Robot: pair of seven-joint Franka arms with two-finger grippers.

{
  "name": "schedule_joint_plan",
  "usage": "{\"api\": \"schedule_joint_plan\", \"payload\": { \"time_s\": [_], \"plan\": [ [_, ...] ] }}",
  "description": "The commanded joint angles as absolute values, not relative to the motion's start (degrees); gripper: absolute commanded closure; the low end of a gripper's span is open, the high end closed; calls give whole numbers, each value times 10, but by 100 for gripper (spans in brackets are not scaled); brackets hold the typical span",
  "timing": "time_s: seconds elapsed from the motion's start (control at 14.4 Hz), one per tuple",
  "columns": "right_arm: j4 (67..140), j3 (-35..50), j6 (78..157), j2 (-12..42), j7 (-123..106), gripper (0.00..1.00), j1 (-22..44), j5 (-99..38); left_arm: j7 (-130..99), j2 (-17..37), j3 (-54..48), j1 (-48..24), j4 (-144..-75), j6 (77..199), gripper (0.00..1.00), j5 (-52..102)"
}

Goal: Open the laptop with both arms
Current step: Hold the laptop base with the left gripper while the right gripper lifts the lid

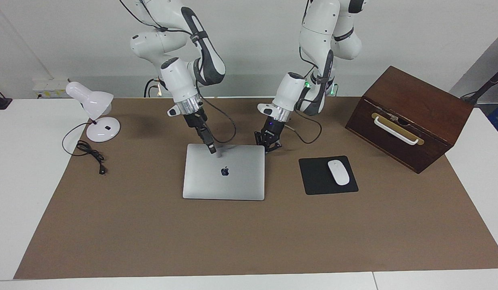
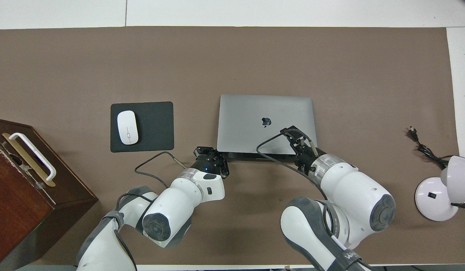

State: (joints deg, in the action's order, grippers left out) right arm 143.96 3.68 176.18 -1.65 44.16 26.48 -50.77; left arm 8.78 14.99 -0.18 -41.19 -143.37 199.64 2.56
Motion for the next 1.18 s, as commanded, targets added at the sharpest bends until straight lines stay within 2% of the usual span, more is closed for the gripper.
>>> {"api": "schedule_joint_plan", "payload": {
  "time_s": [0.0,0.56,0.97,1.11],
  "plan": [
    [1408,40,1749,1,411,0,249,-529,100,170,9,-425,-1424,2007,100,33],
    [1379,41,1742,12,394,0,248,-529,100,172,9,-426,-1423,2007,100,33],
    [1250,40,1739,77,388,0,243,-529,101,172,9,-426,-1423,2007,100,33],
    [1234,40,1728,90,388,0,231,-529,101,172,9,-426,-1423,2007,100,33]
  ]
}}
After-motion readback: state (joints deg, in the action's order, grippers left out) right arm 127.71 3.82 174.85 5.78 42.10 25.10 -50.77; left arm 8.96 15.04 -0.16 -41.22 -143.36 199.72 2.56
